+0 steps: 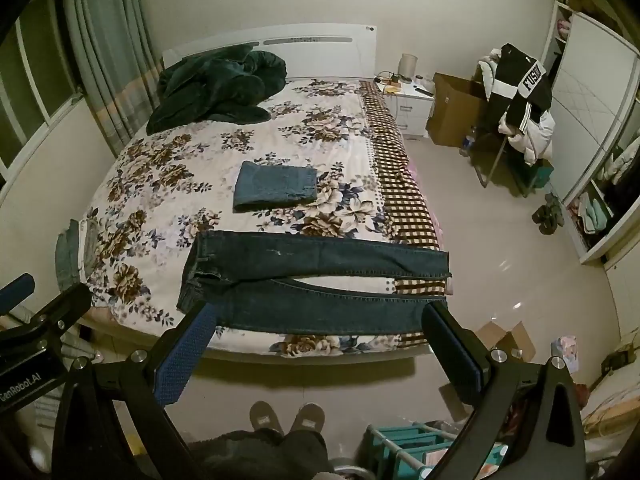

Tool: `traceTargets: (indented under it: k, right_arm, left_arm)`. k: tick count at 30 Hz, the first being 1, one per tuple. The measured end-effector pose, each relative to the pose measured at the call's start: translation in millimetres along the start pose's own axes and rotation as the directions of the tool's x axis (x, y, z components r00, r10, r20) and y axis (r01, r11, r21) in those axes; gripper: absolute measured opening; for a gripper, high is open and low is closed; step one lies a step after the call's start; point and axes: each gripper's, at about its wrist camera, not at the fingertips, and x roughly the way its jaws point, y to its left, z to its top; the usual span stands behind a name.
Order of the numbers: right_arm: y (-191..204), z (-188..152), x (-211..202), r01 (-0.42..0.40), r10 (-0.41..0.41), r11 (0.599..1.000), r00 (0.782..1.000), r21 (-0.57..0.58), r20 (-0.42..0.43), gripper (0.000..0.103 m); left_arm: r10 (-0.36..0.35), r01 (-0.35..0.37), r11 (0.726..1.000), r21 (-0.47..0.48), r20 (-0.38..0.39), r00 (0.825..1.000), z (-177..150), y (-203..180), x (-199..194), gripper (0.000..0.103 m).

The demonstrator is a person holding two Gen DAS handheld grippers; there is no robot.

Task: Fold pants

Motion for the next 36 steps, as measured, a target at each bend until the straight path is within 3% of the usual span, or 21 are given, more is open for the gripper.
traceTargets:
  k: [36]
  right_arm:
    - [13, 8, -23, -0.002, 0.002, 1.000, 1.000, 0.001, 0.001, 0.103]
  left_arm:
    - [-0.001, 0.001, 1.000, -0.008, 0.018, 1.000, 9, -10, -17, 0.103]
